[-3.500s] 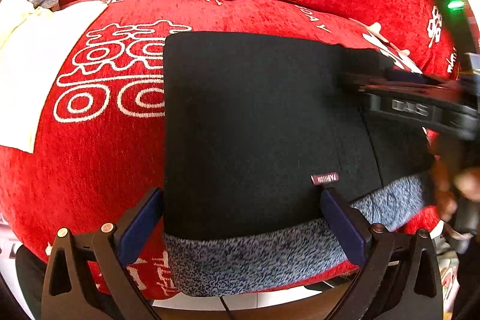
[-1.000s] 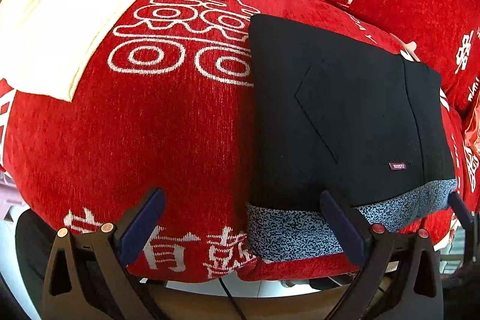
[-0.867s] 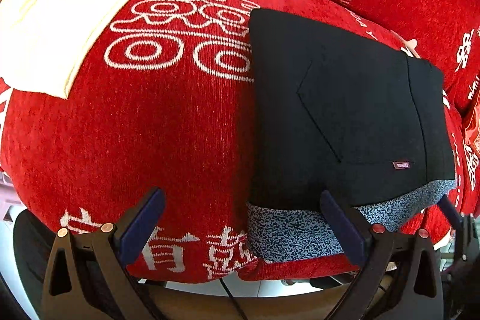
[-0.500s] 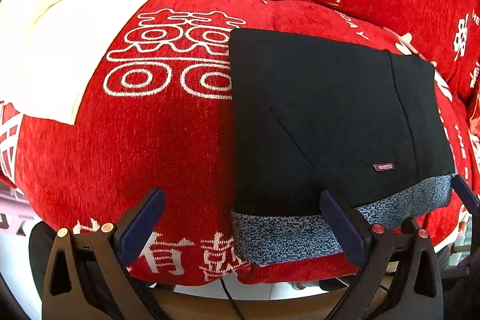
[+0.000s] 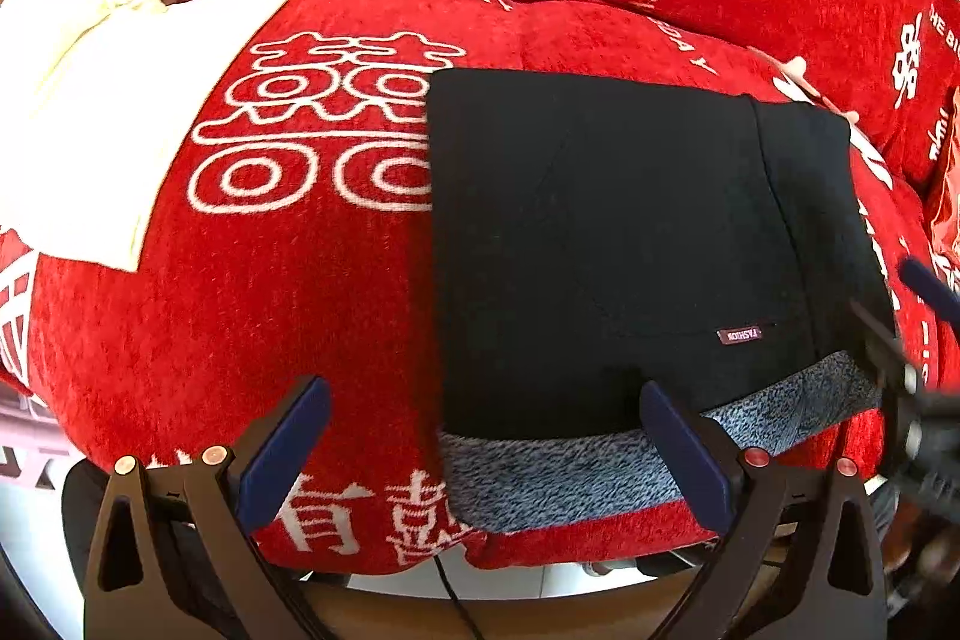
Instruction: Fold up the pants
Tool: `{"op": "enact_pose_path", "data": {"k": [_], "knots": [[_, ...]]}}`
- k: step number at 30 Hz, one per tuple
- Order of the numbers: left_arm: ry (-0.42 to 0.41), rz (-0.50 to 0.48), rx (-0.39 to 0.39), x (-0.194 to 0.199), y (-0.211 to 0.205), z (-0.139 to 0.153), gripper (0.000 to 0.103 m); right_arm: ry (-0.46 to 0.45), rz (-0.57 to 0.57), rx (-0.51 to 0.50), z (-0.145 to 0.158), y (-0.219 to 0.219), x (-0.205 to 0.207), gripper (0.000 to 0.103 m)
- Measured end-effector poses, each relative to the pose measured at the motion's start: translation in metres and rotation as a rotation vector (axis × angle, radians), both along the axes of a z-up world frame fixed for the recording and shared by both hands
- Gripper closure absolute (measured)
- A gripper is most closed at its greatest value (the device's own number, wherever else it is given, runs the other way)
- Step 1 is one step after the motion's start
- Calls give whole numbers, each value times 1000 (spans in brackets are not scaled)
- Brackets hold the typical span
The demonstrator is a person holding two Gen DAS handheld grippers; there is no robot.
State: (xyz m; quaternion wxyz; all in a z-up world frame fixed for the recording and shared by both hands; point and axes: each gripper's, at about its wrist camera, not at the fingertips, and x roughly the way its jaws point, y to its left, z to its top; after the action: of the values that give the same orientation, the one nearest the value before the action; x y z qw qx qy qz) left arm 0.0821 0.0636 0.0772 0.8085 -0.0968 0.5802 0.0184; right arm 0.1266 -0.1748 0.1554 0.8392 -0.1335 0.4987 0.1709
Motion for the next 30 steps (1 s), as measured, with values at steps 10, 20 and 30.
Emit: {"op": "enact_pose_path", "data": {"k": [10, 20, 30], "knots": [[-14, 9, -18, 32, 1, 12, 0, 60, -69, 92, 9, 9, 65, 0], [28, 8, -2, 72, -12, -3, 0, 188, -51, -26, -37, 29, 104, 0], [-18, -71, 22, 37, -51, 32, 0, 129, -199, -80, 17, -20, 46, 0]]}}
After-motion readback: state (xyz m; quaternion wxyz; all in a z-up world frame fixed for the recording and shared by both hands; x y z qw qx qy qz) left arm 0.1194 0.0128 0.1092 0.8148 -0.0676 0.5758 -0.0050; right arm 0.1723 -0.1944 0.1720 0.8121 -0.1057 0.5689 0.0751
